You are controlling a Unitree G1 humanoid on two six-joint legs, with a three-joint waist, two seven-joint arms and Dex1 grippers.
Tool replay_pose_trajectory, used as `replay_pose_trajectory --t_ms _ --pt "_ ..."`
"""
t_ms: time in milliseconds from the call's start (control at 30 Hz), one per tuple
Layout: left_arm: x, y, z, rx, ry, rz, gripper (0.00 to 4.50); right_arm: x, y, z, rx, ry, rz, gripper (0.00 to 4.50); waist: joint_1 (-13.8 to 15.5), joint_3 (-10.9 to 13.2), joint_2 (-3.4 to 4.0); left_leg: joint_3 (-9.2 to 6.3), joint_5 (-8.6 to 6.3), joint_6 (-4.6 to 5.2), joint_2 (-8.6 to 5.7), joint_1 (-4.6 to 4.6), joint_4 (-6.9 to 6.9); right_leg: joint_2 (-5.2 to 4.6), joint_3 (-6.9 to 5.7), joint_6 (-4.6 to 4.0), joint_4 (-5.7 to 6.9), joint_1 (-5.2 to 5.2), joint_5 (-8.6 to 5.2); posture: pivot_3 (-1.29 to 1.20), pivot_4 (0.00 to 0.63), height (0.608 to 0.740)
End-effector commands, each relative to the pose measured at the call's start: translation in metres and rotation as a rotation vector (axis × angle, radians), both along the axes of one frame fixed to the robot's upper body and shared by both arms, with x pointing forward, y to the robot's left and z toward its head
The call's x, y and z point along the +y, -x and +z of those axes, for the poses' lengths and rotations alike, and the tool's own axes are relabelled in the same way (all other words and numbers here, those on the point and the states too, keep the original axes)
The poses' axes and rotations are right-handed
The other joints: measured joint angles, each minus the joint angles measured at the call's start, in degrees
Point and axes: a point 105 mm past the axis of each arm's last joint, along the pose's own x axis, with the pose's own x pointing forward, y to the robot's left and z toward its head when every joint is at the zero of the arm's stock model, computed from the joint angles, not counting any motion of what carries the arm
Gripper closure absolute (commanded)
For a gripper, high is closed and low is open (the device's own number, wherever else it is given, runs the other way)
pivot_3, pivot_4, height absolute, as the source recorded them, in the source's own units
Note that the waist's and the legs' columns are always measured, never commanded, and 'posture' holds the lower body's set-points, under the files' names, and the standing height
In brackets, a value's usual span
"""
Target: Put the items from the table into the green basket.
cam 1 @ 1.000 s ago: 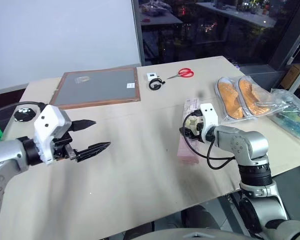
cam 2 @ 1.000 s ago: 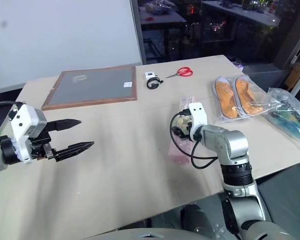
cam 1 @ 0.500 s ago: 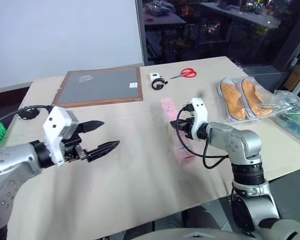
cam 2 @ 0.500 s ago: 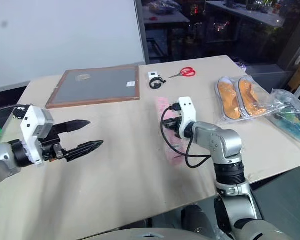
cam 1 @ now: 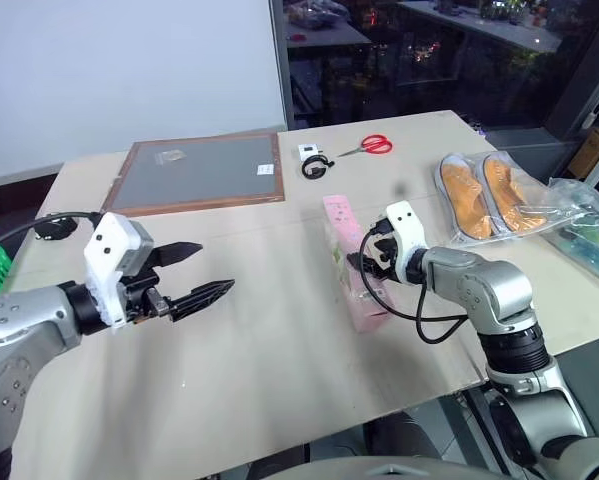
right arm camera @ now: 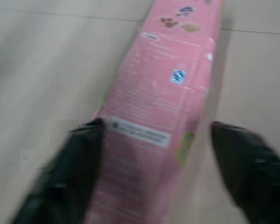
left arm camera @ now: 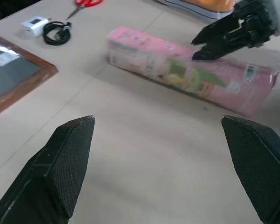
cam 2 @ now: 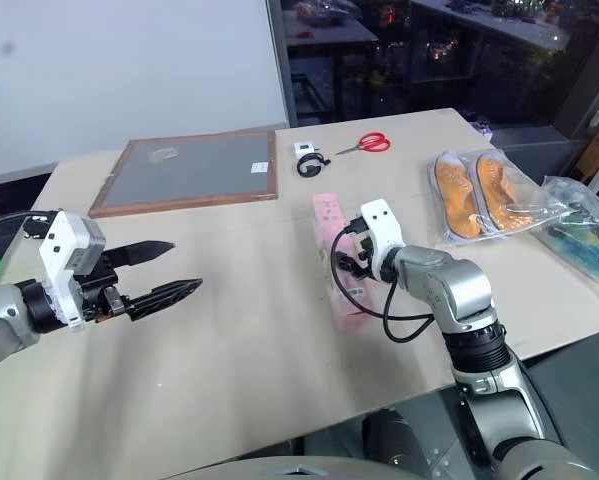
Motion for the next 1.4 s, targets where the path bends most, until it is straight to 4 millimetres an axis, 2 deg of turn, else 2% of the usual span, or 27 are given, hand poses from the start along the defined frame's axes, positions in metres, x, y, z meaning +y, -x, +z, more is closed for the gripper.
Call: replay_pose_trajectory --t_ms 33,267,467,667,867,1033,1067,1100,1300,1400 --pt "0.003 0.002 0.011 -0.053 -0.029 0.008 0.00 0.009 0.003 0.019 -0.069 -0.010 0.046 0.06 0.1 0.0 0.00 0.00 0.00 0.00 0.00 -0.01 0.00 0.00 0.00 0.00 0.00 0.00 0.00 0.13 0.000 0.740" --pt "0.003 0.006 0.009 -0.051 -0.037 0.023 0.00 0.009 0.005 0.003 0.080 -0.021 -0.003 0.06 0.3 0.0 0.00 0.00 0.00 0.00 0.00 -0.01 0.00 -0.01 -0.01 0.00 -0.01 -0.01 0.00 0.15 0.000 0.740" --pt "0.004 0.007 0.007 -0.047 -0.042 0.036 0.00 0.008 0.002 -0.005 0.102 0.046 -0.007 0.06 0.4 0.0 0.03 0.00 0.00 0.00 0.00 -0.01 0.00 -0.02 -0.01 0.00 -0.01 -0.01 0.00 0.16 0.000 0.740" --pt "0.004 0.007 0.006 -0.049 -0.042 0.039 0.00 0.022 0.012 -0.020 0.146 0.139 0.060 0.06 0.3 0.0 0.02 -0.01 0.00 0.00 0.00 0.01 -0.01 -0.01 -0.01 0.00 0.00 -0.01 0.00 0.17 0.000 0.740" --pt "0.003 0.010 0.008 -0.055 -0.037 0.036 0.00 0.027 0.029 -0.036 0.251 0.170 0.111 0.06 0.5 0.0 0.01 -0.01 0.00 0.00 0.00 0.00 -0.07 -0.02 -0.02 0.00 -0.07 -0.01 -0.01 0.18 0.000 0.740" --pt "0.003 0.010 0.008 -0.058 -0.038 0.038 0.00 0.027 0.031 -0.042 0.307 0.160 0.103 0.06 0.8 -0.1 -0.09 -0.03 -0.01 0.00 0.00 0.02 -0.16 -0.02 -0.05 -0.02 -0.11 -0.01 -0.03 0.19 0.000 0.740" --pt "0.003 0.010 0.008 -0.058 -0.037 0.038 0.00 0.027 0.030 -0.042 0.311 0.157 0.100 0.55 0.8 0.0 -0.07 -0.03 0.00 0.00 0.01 0.01 -0.16 -0.02 -0.05 -0.02 -0.12 -0.01 -0.03 0.19 0.000 0.740" --pt "0.003 0.010 0.008 -0.058 -0.038 0.039 0.00 0.027 0.029 -0.042 0.311 0.157 0.098 0.77 0.8 -0.1 -0.10 -0.01 -0.01 0.00 0.01 0.02 -0.16 -0.02 -0.04 -0.03 -0.12 -0.01 -0.03 0.19 0.000 0.740" --pt "0.004 0.010 0.008 -0.060 -0.039 0.044 0.00 0.028 0.027 -0.043 0.321 0.145 0.088 3.14 0.5 -0.1 -0.16 -0.02 0.00 0.00 0.07 0.14 -0.17 0.02 -0.10 -0.04 -0.10 0.02 -0.03 0.19 0.000 0.740" --pt "0.005 0.010 0.008 -0.061 -0.037 0.045 0.00 0.027 0.025 -0.042 0.314 0.134 0.076 3.96 0.3 -0.1 -0.16 -0.03 0.00 0.00 0.15 0.16 -0.17 0.06 -0.16 -0.04 -0.09 0.02 -0.03 0.19 0.000 0.740"
